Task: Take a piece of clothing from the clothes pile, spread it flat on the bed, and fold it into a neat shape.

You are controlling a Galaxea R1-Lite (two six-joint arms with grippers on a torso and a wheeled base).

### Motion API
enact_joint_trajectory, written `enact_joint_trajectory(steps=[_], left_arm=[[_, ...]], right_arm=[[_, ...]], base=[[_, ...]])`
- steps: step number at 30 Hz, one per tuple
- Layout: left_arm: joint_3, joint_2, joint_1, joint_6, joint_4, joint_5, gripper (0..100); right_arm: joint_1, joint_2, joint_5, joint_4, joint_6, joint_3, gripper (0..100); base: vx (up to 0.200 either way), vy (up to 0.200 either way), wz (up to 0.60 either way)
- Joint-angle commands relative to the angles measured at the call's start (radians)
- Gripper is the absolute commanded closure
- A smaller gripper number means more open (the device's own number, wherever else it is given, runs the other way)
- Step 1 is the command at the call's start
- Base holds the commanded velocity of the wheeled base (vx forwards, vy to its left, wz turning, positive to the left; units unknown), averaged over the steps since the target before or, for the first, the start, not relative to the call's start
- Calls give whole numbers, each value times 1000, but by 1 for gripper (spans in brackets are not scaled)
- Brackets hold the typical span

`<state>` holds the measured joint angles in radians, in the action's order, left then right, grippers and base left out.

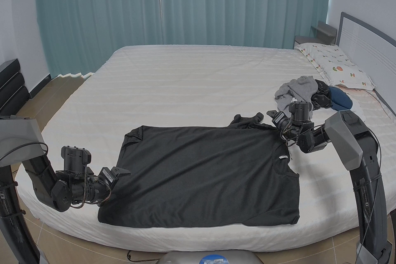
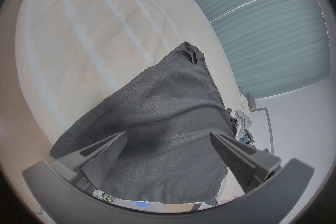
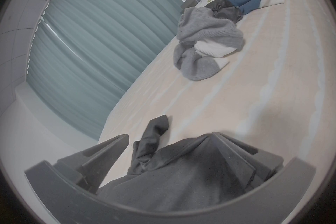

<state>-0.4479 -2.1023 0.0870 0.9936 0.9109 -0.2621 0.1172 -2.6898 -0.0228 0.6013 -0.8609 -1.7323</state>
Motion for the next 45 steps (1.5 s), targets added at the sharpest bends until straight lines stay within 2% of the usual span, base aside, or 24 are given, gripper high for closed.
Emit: enact_joint_trajectory(steps=[1, 2, 3, 5, 13, 16, 22, 23, 28, 32, 33, 34, 38, 40, 45], left_arm=[[0, -1, -1, 0, 0, 0, 0], [0, -1, -1, 0, 0, 0, 0], [-2, -2, -1, 0, 0, 0, 0], [-9, -5, -1, 0, 0, 0, 0], [-29, -8, -4, 0, -1, 11, 0], [-86, -2, -21, 0, -13, 14, 0], [-141, -19, -30, -4, -12, 35, 0], [-190, -45, -32, -7, -12, 63, 0], [-308, -110, -30, -16, -30, 81, 0], [-488, -209, -23, -55, -124, 83, 0], [-488, -209, -23, -55, -124, 83, 0], [-595, -263, -23, -55, -184, 92, 0], [-730, -318, -23, -55, -253, 126, 0], [-779, -340, -21, -55, -265, 126, 0], [-914, -410, -4, -58, -320, 121, 0]], right_arm=[[-16, 64, 18, 17, -20, 70, 0], [-16, 64, 18, 17, -20, 70, 0], [-16, 111, 64, 63, -33, 139, 0], [-16, 159, 109, 100, -37, 220, 0], [-22, 323, 175, 183, -38, 504, 0], [-28, 413, 244, 265, -37, 697, 0], [-31, 472, 259, 377, -37, 881, 0], [-34, 496, 259, 420, -37, 945, 0], [-47, 538, 262, 451, -40, 1030, 0], [-71, 554, 280, 466, -81, 1070, 0], [-71, 554, 280, 466, -81, 1070, 0], [-82, 553, 282, 477, -115, 1079, 0], [-105, 535, 314, 508, -165, 1079, 0], [-110, 525, 334, 520, -167, 1079, 0], [-105, 533, 336, 525, -167, 1090, 0]], base=[[0, 0, 0], [0, 0, 0], [0, 0, 0], [0, 0, 0], [0, 0, 0], [0, 0, 0], [0, 0, 0], [0, 0, 0], [0, 0, 0], [0, 0, 0], [0, 0, 0], [0, 0, 0], [0, 0, 0], [0, 0, 0], [0, 0, 0]])
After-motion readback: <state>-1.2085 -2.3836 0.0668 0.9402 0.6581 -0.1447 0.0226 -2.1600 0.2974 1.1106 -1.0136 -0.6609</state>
